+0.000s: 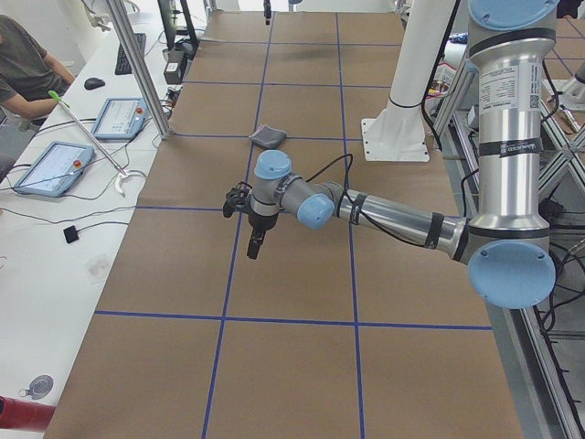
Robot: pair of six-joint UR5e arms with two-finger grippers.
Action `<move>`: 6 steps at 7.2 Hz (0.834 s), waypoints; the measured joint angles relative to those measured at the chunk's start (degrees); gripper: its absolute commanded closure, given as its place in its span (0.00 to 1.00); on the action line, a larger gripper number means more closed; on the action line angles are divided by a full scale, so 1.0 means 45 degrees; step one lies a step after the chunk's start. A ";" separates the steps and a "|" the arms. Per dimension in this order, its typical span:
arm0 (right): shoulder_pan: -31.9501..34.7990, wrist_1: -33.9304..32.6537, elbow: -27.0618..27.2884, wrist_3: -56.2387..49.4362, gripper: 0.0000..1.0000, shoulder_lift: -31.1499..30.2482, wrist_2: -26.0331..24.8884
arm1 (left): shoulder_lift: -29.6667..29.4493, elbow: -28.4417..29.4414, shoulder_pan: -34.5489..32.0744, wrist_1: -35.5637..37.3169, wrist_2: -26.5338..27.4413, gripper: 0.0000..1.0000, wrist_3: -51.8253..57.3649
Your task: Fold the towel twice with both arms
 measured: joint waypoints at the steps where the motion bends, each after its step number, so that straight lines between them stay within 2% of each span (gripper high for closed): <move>1: 0.0088 -0.0766 0.0000 -0.0432 0.00 0.0169 -0.0004 | -0.0217 -0.0014 -0.0769 0.1790 -0.0942 0.00 0.1292; 2: 0.0272 -0.1454 0.0019 -0.1054 0.00 0.0259 -0.0004 | -0.0403 0.0014 -0.1374 0.3110 -0.1860 0.00 0.1945; 3: 0.0491 -0.1994 0.0049 -0.1575 0.00 0.0285 -0.0003 | -0.0421 0.0029 -0.1761 0.3755 -0.2599 0.00 0.2189; 5: 0.0707 -0.2397 0.0045 -0.2098 0.00 0.0248 0.0015 | 0.0091 0.0024 -0.2088 0.3981 -0.3544 0.00 0.2273; 6: 0.0745 -0.2431 0.0035 -0.2169 0.00 0.0224 0.0041 | 0.0208 0.0009 -0.2172 0.3990 -0.3625 0.00 0.2231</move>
